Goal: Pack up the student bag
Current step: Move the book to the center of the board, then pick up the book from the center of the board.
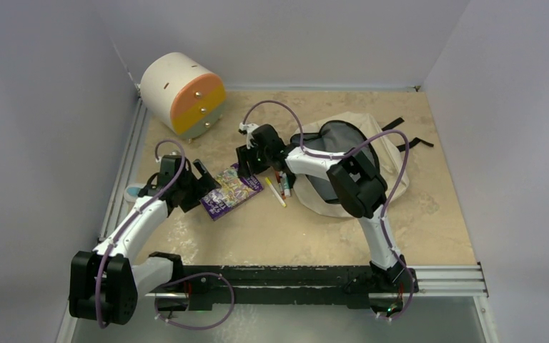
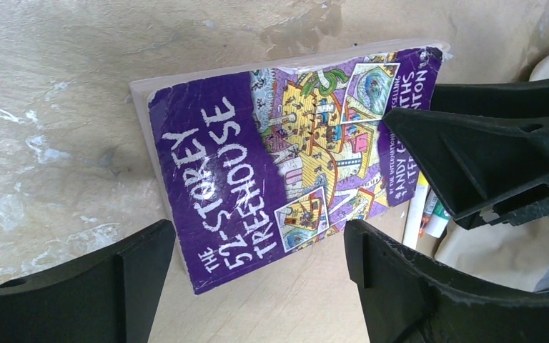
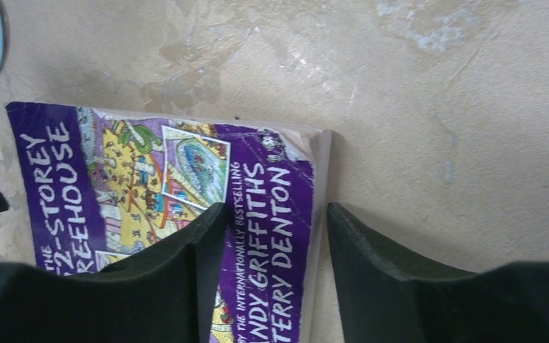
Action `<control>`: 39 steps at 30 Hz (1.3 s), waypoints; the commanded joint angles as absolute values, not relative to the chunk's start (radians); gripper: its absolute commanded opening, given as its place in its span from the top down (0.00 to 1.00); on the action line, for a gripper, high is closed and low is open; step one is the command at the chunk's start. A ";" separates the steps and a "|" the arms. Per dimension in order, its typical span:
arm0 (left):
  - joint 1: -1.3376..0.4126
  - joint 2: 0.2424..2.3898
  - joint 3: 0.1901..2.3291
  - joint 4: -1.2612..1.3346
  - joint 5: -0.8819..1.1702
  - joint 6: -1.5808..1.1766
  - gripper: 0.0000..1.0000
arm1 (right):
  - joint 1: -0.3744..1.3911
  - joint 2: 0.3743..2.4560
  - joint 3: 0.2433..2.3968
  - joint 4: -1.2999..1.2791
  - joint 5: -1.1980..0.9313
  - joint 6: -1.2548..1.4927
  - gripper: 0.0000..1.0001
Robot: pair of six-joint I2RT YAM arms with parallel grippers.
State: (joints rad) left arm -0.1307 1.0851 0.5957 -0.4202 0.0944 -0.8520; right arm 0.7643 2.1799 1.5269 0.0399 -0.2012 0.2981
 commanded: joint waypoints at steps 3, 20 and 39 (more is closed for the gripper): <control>-0.124 1.091 0.579 -0.367 0.126 -0.825 0.12 | 0.748 2.175 1.476 0.030 -0.249 0.308 0.61; -0.124 1.107 0.588 -0.448 0.109 -0.841 0.12 | 0.614 2.197 1.332 0.137 -0.353 0.371 1.00; -0.124 0.981 0.350 -0.245 0.252 -1.046 0.11 | 0.580 2.215 1.307 0.140 -0.347 0.394 1.00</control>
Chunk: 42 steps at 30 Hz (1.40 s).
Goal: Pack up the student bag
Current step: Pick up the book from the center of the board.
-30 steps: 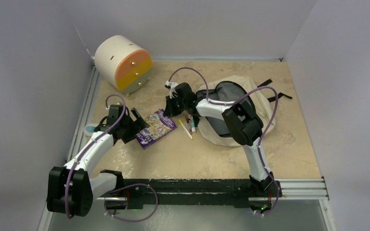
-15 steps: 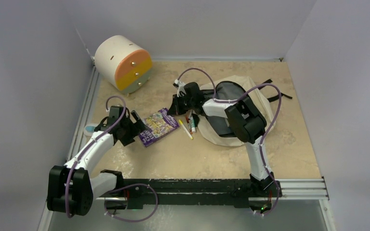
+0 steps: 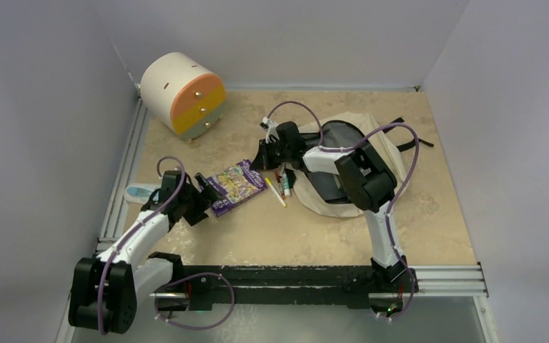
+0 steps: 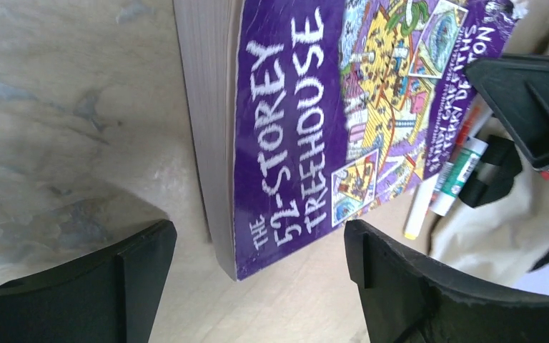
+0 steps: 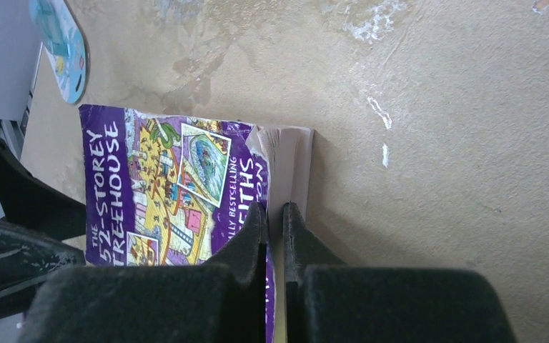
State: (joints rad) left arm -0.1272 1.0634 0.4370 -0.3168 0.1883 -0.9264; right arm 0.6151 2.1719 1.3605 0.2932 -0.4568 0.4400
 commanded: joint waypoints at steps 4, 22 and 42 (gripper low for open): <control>-0.124 0.873 0.280 -0.274 0.256 -1.156 0.11 | 0.579 2.212 1.311 0.143 -0.352 0.400 1.00; -0.124 0.767 0.092 -0.144 0.265 -1.372 0.11 | 0.575 2.201 1.311 0.142 -0.353 0.405 1.00; -0.123 0.835 0.115 -0.130 0.099 -1.407 0.19 | 0.574 2.191 1.313 0.146 -0.367 0.408 1.00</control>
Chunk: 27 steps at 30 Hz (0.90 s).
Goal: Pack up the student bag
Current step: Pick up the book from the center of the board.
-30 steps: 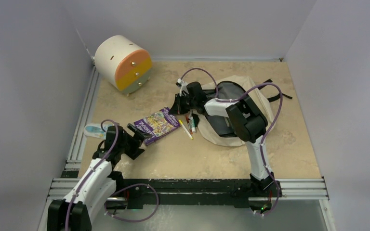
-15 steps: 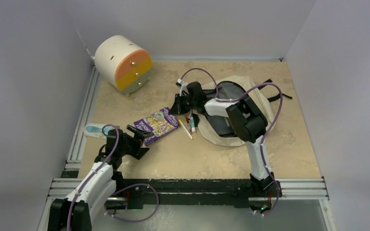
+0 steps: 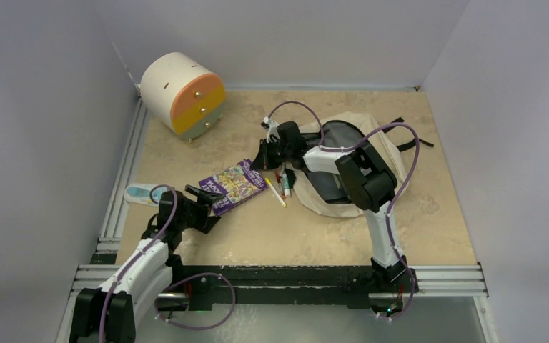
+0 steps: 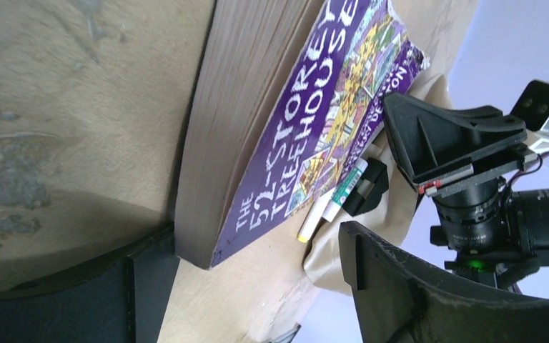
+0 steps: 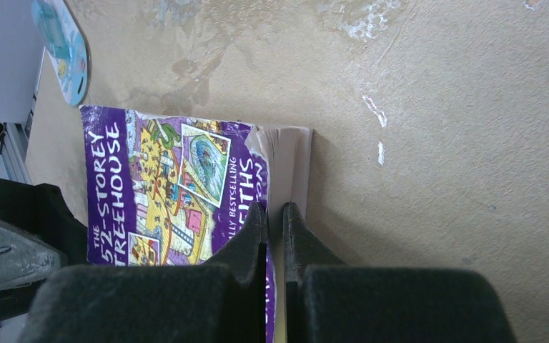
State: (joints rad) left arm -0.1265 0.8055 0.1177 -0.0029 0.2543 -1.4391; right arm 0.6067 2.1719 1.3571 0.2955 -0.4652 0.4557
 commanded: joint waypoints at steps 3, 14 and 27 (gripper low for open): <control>-0.124 0.852 0.139 -0.118 0.070 -1.372 0.24 | 0.574 2.192 1.313 0.146 -0.373 0.409 1.00; -0.124 0.907 0.180 -0.028 0.069 -1.272 0.43 | 0.575 2.200 1.313 0.143 -0.382 0.398 1.00; -0.124 0.887 0.296 0.014 0.123 -1.173 0.83 | 0.574 2.193 1.311 0.147 -0.407 0.377 1.00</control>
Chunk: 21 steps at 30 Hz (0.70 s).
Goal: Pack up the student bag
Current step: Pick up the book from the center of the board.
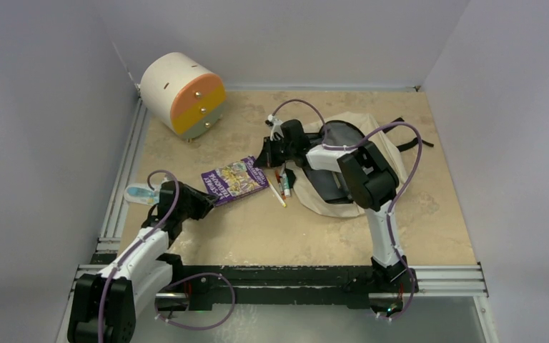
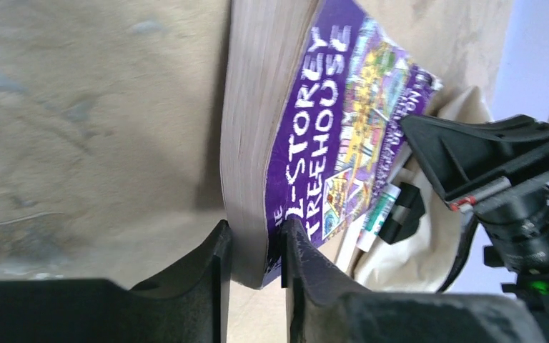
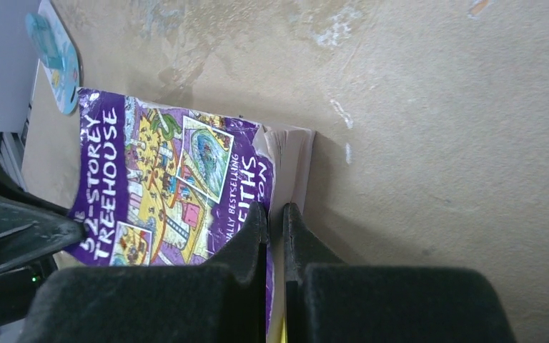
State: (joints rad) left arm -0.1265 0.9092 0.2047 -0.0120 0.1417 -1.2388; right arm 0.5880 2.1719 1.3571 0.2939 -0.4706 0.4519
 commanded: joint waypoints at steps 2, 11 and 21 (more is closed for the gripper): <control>-0.124 0.873 0.327 -0.027 0.114 -1.160 0.92 | 0.574 2.184 1.316 0.147 -0.408 0.377 0.96; -0.124 0.827 0.421 -0.125 0.073 -1.139 1.00 | 0.574 2.080 1.378 0.136 -0.355 0.322 0.50; -0.124 0.870 0.504 -0.178 0.068 -1.100 1.00 | 0.588 1.781 1.198 0.416 -0.304 0.134 0.35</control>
